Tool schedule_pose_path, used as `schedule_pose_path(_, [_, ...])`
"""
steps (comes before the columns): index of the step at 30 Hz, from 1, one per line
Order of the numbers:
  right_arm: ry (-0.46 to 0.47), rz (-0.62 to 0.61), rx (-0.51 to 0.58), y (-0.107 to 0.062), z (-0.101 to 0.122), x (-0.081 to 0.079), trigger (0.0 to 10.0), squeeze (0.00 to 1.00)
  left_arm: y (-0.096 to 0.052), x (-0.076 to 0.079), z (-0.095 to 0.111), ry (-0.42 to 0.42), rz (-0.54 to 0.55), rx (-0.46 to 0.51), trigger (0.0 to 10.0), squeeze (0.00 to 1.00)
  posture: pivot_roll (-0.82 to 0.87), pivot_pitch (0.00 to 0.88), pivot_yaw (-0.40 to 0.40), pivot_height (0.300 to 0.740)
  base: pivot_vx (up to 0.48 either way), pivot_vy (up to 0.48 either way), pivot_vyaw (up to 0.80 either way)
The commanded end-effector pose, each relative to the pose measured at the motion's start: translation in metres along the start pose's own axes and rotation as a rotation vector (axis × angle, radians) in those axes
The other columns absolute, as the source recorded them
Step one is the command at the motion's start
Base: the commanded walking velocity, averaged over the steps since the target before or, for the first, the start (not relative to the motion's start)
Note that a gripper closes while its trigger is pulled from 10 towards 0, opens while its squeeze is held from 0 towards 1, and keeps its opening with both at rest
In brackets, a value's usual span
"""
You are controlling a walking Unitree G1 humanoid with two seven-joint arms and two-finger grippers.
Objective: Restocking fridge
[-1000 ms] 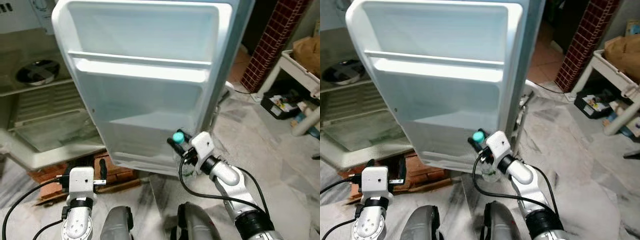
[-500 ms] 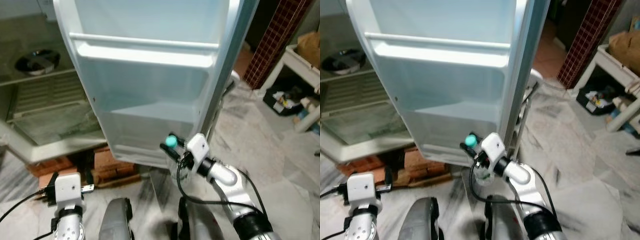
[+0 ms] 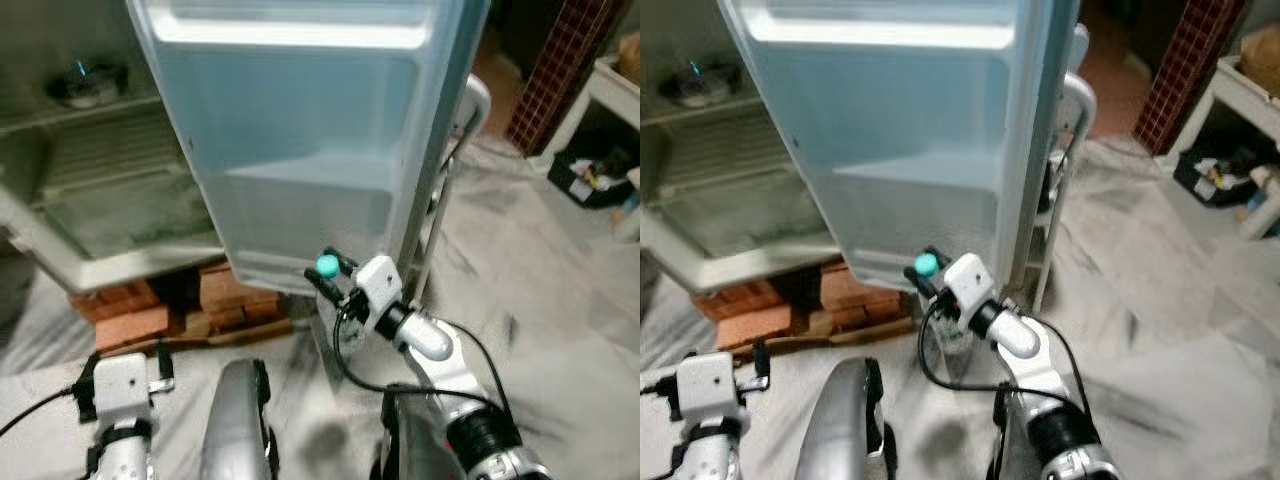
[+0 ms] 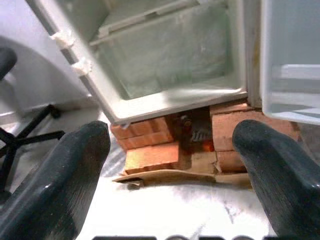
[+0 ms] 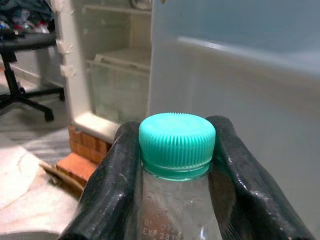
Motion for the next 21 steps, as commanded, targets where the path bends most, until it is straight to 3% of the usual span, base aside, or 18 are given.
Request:
schedule_pose_path(1, [-0.036, -0.019, 0.06, 0.009, 0.014, 0.004, 10.0, 0.0, 0.0, -0.006, 0.002, 0.017, 0.007, 0.006, 10.0, 0.0, 0.09, 0.145, 0.032, 0.581, 0.0, 0.0, 0.0])
schedule_pose_path(5, [-0.08, -0.067, 0.103, 0.027, 0.029, 0.012, 10.0, 0.0, -0.006, -0.01, 0.003, 0.054, -0.006, 0.011, 10.0, 0.0, 0.1, 0.183, 0.032, 0.581, 0.0, 0.0, 0.0])
schedule_pose_path(12, [-0.154, -0.111, 0.169, 0.057, 0.059, 0.014, 10.0, 0.0, -0.004, -0.014, 0.018, 0.084, -0.014, 0.055, 10.0, 0.0, 0.12, 0.213, 0.02, 0.581, 0.0, 0.0, 0.0])
schedule_pose_path(18, [-0.293, -0.051, 0.222, 0.075, 0.074, -0.003, 10.0, 0.0, 0.001, -0.018, 0.04, 0.11, 0.005, 0.126, 10.0, 0.0, 0.15, 0.241, 0.006, 0.581, 0.0, 0.0, 0.0])
schedule_pose_path(21, [-0.353, -0.01, 0.22, 0.075, 0.072, -0.009, 10.0, 0.0, 0.0, -0.019, 0.042, 0.11, 0.006, 0.129, 10.0, 0.0, 0.16, 0.258, 0.002, 0.581, 0.0, 0.0, 0.0])
Point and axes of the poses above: a point about 5 cm out from each wrist's last joint towards the gripper, its own y axis pointing out of the wrist towards the gripper, its own z axis along the axis of the wrist's last joint, x = y × z, the point moved 2 cm from there along y, pointing out of the wrist towards the gripper, and after that the axes turned 10 degrees about y, right-handed, at the moved point
